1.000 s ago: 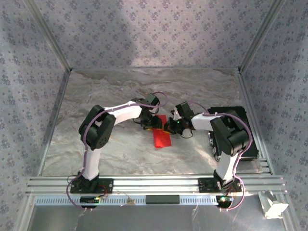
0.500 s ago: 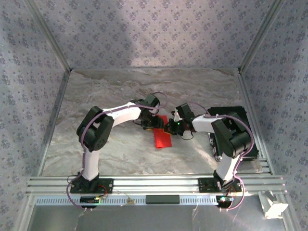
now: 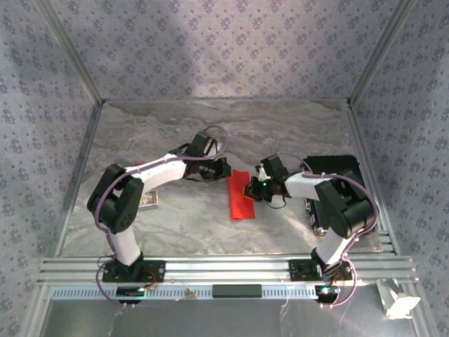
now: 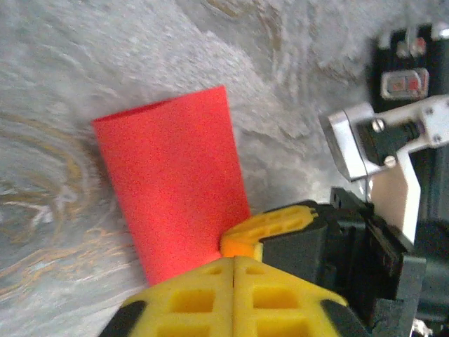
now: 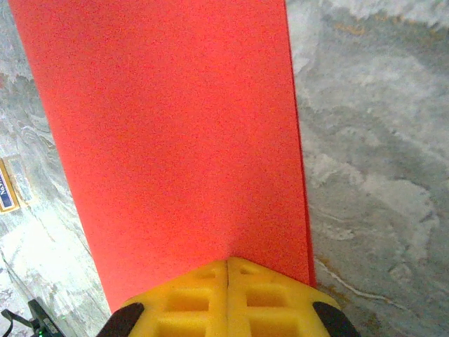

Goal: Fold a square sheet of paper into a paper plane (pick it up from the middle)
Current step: Hold the square sheet of paper at the center of the table, then first fold the square sheet of paper in half at the center of the table.

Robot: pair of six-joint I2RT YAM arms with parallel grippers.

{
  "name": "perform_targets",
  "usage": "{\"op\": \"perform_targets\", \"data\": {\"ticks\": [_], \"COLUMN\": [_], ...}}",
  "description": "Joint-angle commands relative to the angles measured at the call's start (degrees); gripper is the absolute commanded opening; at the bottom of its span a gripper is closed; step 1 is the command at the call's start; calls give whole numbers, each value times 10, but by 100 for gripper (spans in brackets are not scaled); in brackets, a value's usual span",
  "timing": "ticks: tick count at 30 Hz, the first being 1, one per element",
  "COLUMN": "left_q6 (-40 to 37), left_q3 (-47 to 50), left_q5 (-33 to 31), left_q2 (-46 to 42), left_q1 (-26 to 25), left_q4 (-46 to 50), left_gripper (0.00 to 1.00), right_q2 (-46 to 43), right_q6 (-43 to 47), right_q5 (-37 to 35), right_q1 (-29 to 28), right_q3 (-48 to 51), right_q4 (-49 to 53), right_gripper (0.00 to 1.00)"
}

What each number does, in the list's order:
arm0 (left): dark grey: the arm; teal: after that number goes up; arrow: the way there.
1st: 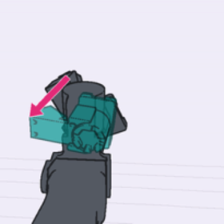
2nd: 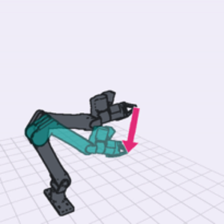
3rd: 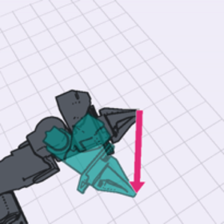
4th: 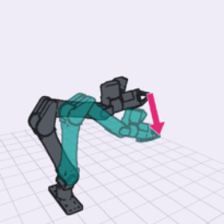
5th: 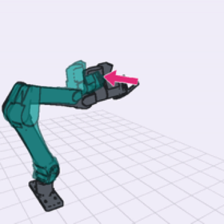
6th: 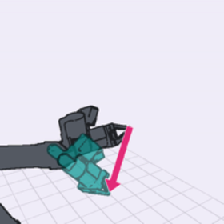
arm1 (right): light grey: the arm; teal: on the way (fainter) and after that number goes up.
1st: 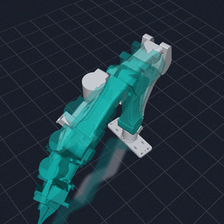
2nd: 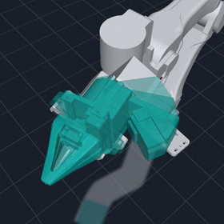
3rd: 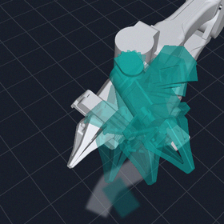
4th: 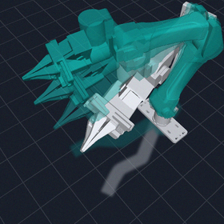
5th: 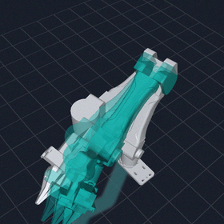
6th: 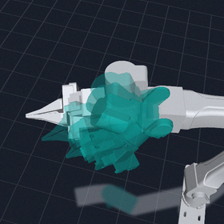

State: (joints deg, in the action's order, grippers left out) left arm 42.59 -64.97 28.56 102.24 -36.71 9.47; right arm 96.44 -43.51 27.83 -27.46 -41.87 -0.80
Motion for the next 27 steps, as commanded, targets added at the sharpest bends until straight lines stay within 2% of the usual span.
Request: {"op": "perform_targets", "data": {"ticks": [1,13,27], "left_q6": [56,79,29], "left_q3": [20,24,53], "left_q5": [109,128,79], "left_q2": [28,84,113], "left_q1": [5,7,19], "left_q4": [-111,-112,-66], "left_gripper": [0,0,0], "right_q2": [11,17,21], "right_q6": [-2,-4,-6], "right_q5": [-49,-56,-60], "right_q1": [4,-7,-8], "right_q3": [20,10,12], "right_q4": [72,79,85], "right_gripper": [3,3,2]}}
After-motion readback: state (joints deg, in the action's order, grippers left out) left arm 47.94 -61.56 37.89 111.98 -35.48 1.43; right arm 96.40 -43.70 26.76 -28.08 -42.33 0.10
